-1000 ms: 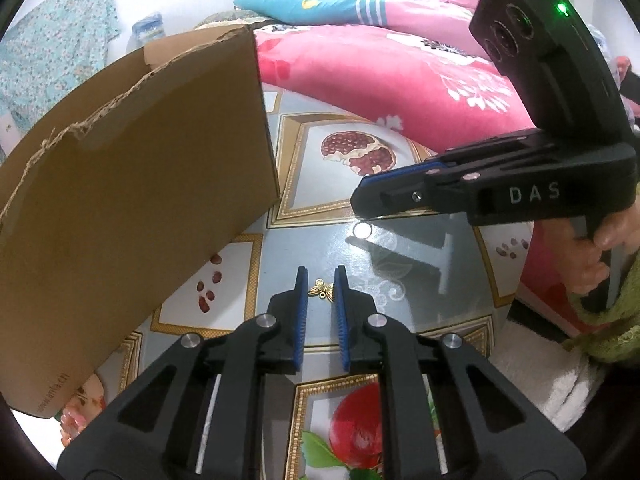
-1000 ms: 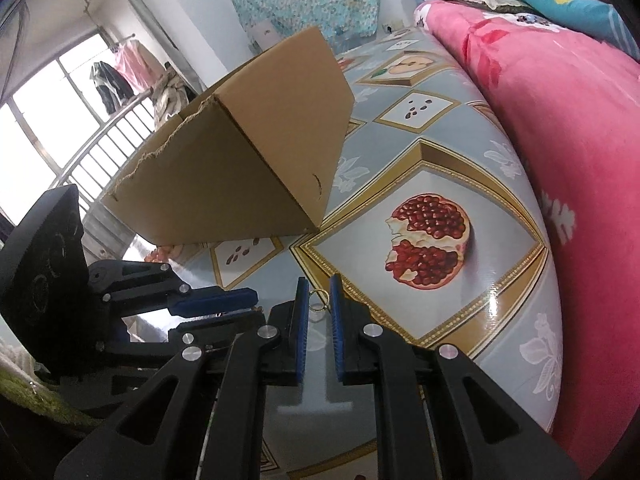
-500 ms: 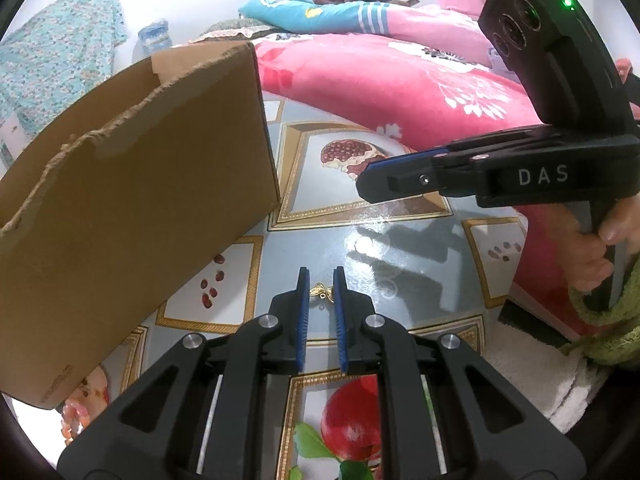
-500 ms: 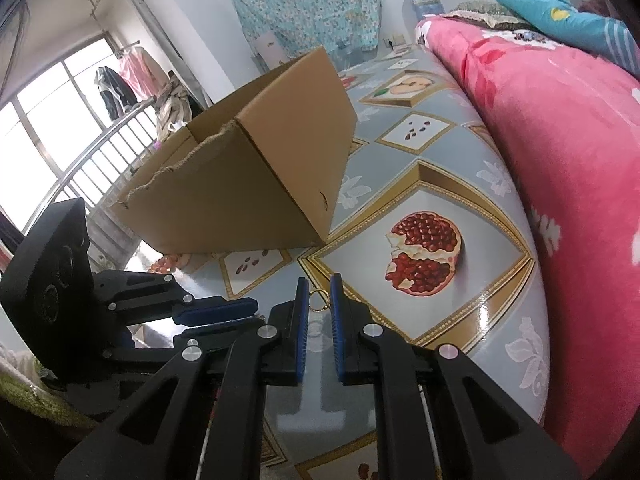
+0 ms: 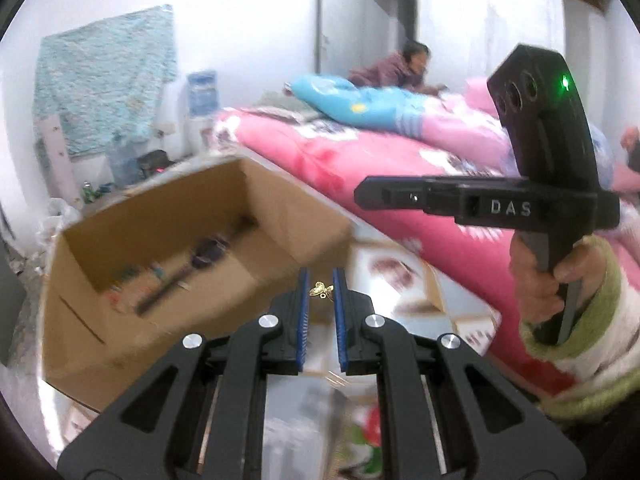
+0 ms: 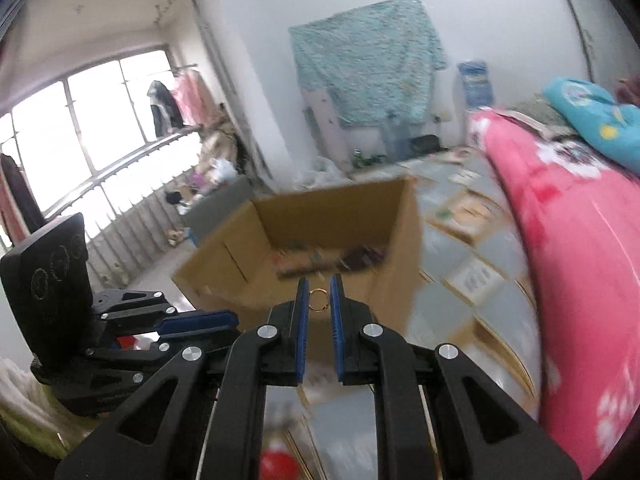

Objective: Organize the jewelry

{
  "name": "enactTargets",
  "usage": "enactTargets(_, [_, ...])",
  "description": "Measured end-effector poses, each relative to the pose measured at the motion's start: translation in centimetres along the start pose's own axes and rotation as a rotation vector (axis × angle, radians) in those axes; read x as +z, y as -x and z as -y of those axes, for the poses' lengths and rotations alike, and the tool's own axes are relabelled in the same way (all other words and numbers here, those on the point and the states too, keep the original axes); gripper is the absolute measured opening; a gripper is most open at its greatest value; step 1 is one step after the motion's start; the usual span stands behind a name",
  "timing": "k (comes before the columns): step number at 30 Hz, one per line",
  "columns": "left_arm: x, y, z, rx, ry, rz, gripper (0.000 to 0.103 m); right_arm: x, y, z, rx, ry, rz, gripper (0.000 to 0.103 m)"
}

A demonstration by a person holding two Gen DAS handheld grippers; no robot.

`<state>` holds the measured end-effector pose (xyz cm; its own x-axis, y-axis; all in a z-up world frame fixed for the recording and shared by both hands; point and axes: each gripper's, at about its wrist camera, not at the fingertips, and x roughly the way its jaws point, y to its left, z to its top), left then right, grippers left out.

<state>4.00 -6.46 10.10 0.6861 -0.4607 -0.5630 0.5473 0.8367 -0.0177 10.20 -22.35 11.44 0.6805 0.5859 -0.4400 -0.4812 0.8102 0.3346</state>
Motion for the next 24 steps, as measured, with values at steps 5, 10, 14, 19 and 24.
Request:
enactTargets(5, [2.0,-3.1,-5.4,0.037,0.119,-0.086,0.011,3.6,-5.9,-0.2,0.054,-0.005,-0.141,0.011])
enactTargets(10, [2.9,-7.0,-9.3,0.036,0.212,-0.163,0.011,4.8,-11.0,1.0,-0.002,-0.004,-0.275,0.012])
enactTargets(14, [3.2,-9.1,-10.8,0.032,0.249,-0.18,0.024,5.4,-11.9,1.4,-0.031,0.026,-0.288,0.015])
enactTargets(19, [3.4,-9.8,-11.6,0.017,0.282,-0.17,0.029,5.8,-11.3,1.6,-0.039,0.027,-0.256,0.02])
enactTargets(24, [3.4,-9.2,-12.1,0.028,0.29,-0.147,0.039,5.9,-10.8,2.0,-0.041,0.014,-0.237,0.02])
